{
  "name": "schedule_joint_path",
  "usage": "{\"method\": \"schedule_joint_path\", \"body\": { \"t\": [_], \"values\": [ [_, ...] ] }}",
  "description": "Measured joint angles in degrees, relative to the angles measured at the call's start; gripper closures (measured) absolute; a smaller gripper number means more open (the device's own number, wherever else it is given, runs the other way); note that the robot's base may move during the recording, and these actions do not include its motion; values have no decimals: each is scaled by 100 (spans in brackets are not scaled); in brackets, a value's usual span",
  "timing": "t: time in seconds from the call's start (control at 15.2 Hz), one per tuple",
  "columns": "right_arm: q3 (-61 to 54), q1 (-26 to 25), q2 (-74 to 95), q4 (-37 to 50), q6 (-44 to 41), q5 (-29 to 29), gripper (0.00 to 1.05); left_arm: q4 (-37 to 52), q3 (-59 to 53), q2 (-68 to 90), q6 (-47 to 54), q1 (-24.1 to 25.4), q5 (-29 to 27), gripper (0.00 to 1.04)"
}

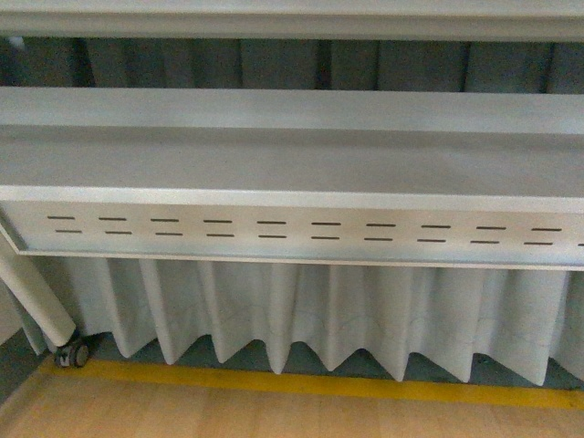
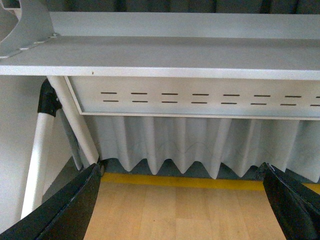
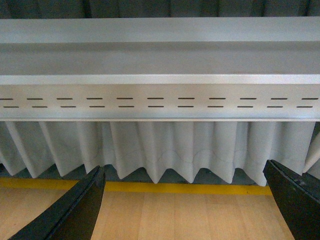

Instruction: Wind up and store yellow beetle toy

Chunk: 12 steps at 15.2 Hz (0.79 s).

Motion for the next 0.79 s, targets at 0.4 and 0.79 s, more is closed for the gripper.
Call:
{"method": "schedule_joint_path", "body": {
  "t": [0.4,0.79],
  "values": [
    [0,0,0,4,0,0,6,9,0,0,0,0,0,7],
    [0,0,2,4,0,0,6,7,0,0,0,0,0,7]
  ]
}}
